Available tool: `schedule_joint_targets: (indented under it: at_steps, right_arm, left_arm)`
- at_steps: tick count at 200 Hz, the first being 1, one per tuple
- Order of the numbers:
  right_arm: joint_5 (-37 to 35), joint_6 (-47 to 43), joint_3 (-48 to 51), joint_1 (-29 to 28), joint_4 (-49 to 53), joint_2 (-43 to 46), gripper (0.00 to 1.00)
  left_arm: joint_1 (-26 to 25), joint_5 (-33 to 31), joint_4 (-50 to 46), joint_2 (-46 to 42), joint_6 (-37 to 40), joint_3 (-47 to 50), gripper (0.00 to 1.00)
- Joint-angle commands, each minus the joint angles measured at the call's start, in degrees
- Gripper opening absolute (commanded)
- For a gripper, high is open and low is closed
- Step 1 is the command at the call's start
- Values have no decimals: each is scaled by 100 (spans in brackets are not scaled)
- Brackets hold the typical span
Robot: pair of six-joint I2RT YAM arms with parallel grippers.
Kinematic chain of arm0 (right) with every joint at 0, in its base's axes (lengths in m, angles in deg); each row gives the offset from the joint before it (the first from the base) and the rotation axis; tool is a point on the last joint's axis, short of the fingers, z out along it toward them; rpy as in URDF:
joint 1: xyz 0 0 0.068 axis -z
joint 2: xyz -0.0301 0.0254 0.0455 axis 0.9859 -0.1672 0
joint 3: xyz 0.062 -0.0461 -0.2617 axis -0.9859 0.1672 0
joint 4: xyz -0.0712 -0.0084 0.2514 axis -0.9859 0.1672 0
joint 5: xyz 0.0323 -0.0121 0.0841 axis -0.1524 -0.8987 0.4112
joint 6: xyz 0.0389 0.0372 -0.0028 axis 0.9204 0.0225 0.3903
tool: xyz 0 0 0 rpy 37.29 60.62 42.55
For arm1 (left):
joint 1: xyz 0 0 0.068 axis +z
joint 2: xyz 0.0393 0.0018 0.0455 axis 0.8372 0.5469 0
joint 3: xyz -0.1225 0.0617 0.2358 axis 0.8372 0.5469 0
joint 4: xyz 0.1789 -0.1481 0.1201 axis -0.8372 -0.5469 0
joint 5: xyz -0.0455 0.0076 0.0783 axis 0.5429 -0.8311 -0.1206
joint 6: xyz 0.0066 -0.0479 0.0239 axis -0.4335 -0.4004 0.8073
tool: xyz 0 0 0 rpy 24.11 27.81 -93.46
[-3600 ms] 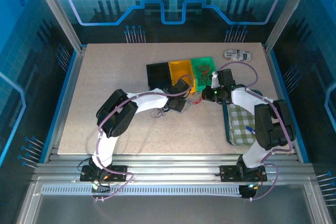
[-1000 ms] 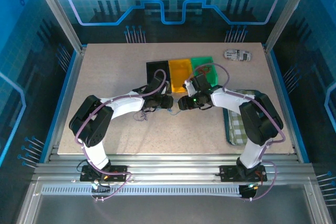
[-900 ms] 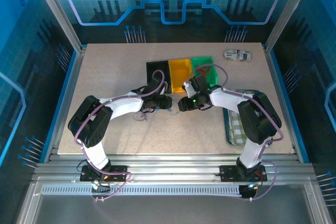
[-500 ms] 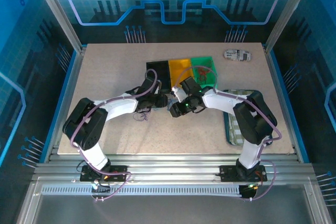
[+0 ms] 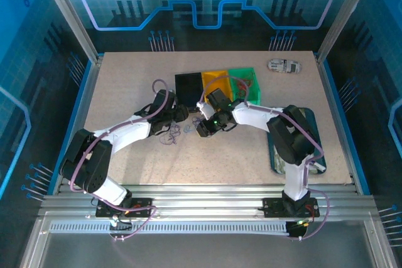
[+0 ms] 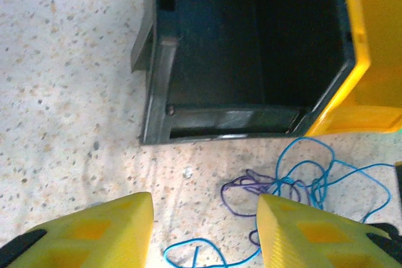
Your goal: Untangle the cables
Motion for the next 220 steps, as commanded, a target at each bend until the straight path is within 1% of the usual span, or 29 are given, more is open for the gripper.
schedule_joint_targets:
  at_steps: [1, 29, 45, 52, 96, 138, 159, 184, 220]
  right_arm:
    - [20, -74, -227, -43, 146, -187, 29]
    - [-49, -43, -199, -27, 65, -117, 8]
    - [-72, -15, -57, 14, -12, 102, 1]
    - [-35, 3, 22, 49, -64, 226, 1]
    - [411, 231, 448, 292, -415, 970, 0]
    - [818, 690, 534, 612, -871, 1011, 0]
    - [971, 758, 456, 699, -887, 942, 0]
    - [1112, 787, 444, 786, -915, 902, 0]
    - [1271, 831, 494, 910, -959, 882, 0]
  left_arm:
    - [33, -90, -19, -174, -111, 151, 44]
    - [30, 31, -56, -117, -56, 166, 46]
    - [47, 165, -79, -75, 8, 154, 46]
    - [67, 266, -71, -58, 39, 142, 46]
    - [74, 832, -9, -43, 493, 40, 56]
    - [74, 1493, 270, -75, 798, 133, 60]
    - [65, 1735, 307, -66, 880, 198, 61]
    - [42, 1833, 278, 6, 943, 214, 65]
    - [-45, 1819, 334, 294, 834, 71, 66]
